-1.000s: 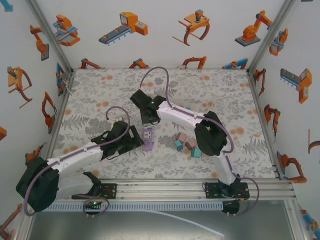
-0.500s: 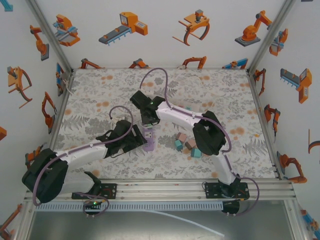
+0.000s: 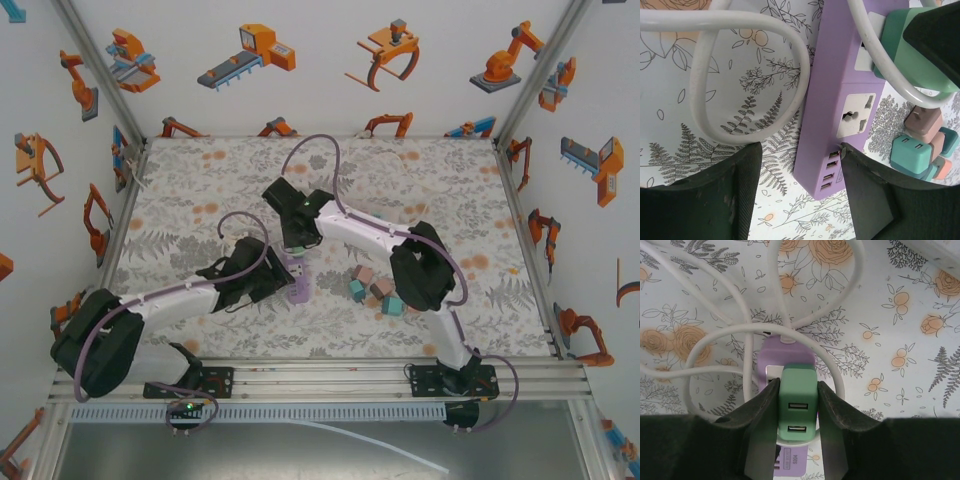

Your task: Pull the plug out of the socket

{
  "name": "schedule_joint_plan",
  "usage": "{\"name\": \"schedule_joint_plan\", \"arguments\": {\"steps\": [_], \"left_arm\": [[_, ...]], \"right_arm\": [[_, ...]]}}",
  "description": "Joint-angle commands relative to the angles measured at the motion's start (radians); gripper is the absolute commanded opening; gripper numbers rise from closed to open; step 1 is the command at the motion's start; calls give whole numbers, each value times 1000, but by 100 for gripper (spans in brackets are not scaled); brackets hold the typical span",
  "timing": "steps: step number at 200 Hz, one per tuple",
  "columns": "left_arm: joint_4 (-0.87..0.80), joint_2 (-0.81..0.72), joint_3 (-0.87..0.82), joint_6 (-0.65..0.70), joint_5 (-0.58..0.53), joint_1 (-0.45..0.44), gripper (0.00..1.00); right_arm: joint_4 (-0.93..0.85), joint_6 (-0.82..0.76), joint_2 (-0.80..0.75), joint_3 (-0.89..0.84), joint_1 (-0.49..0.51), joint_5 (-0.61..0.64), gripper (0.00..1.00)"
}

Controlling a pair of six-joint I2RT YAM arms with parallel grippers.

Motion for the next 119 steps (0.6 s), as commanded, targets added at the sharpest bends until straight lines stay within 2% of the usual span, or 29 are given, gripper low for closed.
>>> {"name": "schedule_joint_plan", "arguments": {"steps": [1, 17, 26, 62, 76, 85, 119], "left_arm": [[-159, 61, -30, -3, -39, 9, 60], [-160, 71, -27, -4, -40, 10, 60], [-158, 79, -26, -5, -38, 10, 59], [-162, 97, -19, -11, -33, 14, 57], [-165, 102, -21, -19, -33, 19, 55], [-164, 104, -21, -24, -33, 22, 52], [-169, 119, -18, -42, -40, 31, 49]], "right_arm": [[-3, 23, -71, 26, -13, -19, 15], [-3, 12, -76, 24, -15, -4, 14], [-4, -8, -75, 25, -13, 8, 9], [-4, -84, -63, 21, -10, 44, 8], [53, -159, -72, -17, -3, -17, 7], [99, -202, -83, -63, 6, -54, 2], [146, -161, -131, -198, 11, -148, 2]]}}
